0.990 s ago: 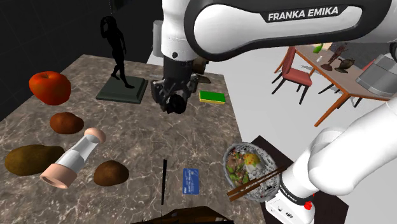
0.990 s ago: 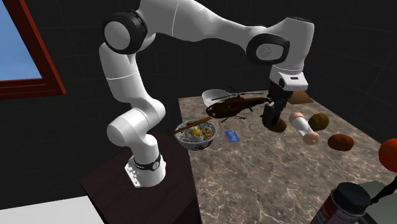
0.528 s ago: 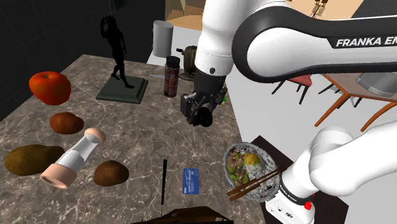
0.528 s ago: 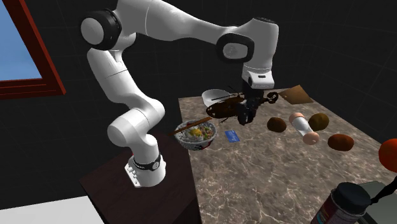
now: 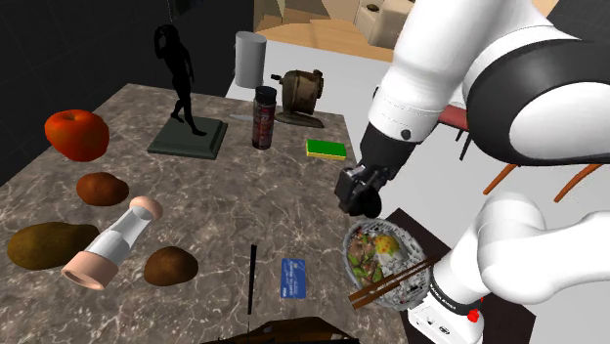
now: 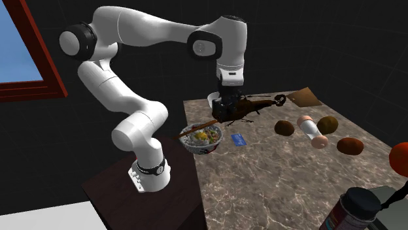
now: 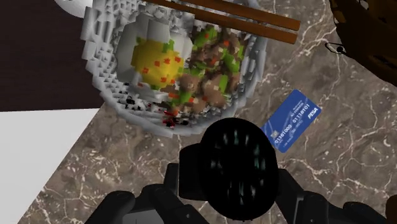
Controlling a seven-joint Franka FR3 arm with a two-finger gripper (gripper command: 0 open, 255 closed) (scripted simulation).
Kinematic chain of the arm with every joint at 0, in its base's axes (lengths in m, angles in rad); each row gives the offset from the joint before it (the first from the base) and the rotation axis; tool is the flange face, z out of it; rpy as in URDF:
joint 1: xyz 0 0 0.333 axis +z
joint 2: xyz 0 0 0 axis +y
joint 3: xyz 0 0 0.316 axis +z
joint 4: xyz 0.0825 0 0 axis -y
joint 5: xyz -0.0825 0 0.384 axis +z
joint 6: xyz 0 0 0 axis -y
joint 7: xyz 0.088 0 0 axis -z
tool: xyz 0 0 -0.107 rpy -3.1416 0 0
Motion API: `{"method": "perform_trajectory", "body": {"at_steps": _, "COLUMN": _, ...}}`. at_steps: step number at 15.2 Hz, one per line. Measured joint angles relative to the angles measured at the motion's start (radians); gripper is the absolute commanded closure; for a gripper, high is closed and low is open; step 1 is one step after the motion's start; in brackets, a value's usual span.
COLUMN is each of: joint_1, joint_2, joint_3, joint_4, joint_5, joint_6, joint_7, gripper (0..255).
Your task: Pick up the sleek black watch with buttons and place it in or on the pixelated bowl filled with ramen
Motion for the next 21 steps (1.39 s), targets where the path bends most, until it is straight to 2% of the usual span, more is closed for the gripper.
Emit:
{"method": "perform_trajectory", "body": {"at_steps": 6, "joint_1": 0.077, "joint_2": -0.288, "joint_3": -0.038, "joint_4": -0.153, "joint_5": 0.022, "joint_6": -0.141, "joint_7": 0.014, "gripper": 255}}
{"method": "perform_trajectory", "body": {"at_steps": 18, "joint_1": 0.115, "joint_2": -0.342, "joint_3": 0.01, "joint_4": -0.324, "joint_5": 0.077, "joint_6": -0.027, "joint_7": 0.017, "gripper": 255}}
{"method": "perform_trajectory", "body": {"at_steps": 21, "joint_1": 0.117, "joint_2": -0.342, "joint_3": 0.015, "joint_4": -0.335, "joint_5": 0.081, "joint_6": -0.015, "joint_7": 0.017, "gripper": 255}}
